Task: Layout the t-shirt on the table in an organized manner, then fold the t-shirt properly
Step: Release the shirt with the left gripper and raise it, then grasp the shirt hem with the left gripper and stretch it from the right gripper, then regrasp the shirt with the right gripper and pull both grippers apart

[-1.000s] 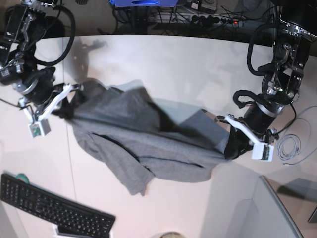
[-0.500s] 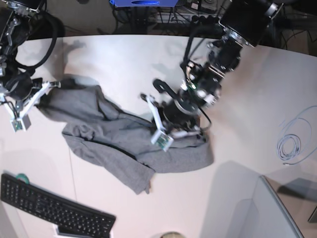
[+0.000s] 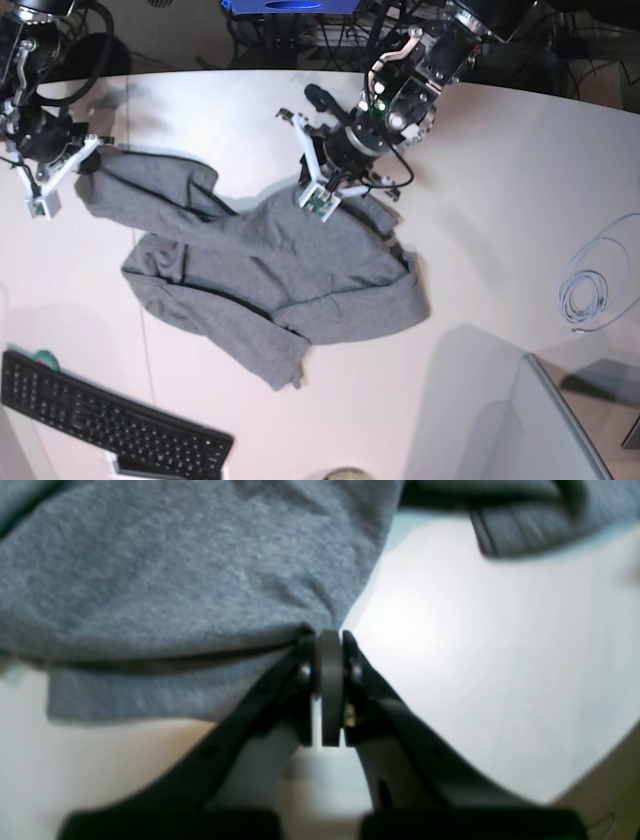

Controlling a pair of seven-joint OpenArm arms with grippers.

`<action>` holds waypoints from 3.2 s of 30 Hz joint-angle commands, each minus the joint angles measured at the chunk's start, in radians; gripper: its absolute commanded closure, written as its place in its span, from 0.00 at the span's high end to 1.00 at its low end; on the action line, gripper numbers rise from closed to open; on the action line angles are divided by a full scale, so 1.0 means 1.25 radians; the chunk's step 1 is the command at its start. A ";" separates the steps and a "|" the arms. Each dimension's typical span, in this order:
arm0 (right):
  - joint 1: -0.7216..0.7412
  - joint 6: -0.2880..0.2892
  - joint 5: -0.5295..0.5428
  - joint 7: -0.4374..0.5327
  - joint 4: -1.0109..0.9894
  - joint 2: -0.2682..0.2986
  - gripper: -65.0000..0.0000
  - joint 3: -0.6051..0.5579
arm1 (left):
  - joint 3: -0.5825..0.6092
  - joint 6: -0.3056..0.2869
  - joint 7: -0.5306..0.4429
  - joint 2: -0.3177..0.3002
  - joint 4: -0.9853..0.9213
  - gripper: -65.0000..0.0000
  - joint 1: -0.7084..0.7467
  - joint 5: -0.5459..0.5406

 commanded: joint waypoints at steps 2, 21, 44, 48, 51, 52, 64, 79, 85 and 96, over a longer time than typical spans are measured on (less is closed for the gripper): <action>0.010 0.001 0.011 0.013 0.014 0.013 0.00 0.003 | -0.002 0.005 -0.018 0.002 0.042 0.16 0.011 -0.002; 0.010 0.001 0.011 0.014 0.014 0.013 0.00 0.006 | -0.444 -0.151 -0.086 -0.039 0.142 0.55 0.193 -0.183; 0.010 0.001 0.011 0.024 0.014 0.014 0.00 0.009 | -0.490 -0.296 -0.110 -0.019 -0.295 0.58 -0.101 -0.343; 0.010 0.001 0.011 0.024 0.014 0.014 0.00 0.005 | -0.442 -0.296 -0.110 -0.014 -0.322 0.58 -0.129 -0.343; 0.010 0.001 0.011 0.024 0.014 0.014 0.00 0.006 | -0.430 -0.296 -0.110 0.007 -0.365 0.58 -0.151 -0.342; 0.010 0.001 0.011 0.024 0.014 0.014 0.00 0.007 | -0.426 -0.296 -0.110 0.012 -0.383 0.58 -0.161 -0.342; 0.011 0.001 0.011 0.024 0.014 0.014 0.00 0.003 | -0.410 -0.297 -0.112 0.047 -0.500 0.44 -0.211 -0.341; 0.048 0.001 0.011 0.015 0.044 0.014 0.00 0.002 | -0.501 -0.272 -0.059 -0.079 -0.232 0.00 -0.134 -0.342; 0.069 0.001 0.011 -0.019 0.157 0.023 0.00 0.002 | -0.645 -0.229 0.003 -0.118 -0.011 0.00 -0.058 -0.342; 0.060 0.002 0.012 -0.138 0.247 0.029 0.00 -0.033 | -0.668 -0.229 0.107 -0.091 0.151 0.00 -0.050 -0.313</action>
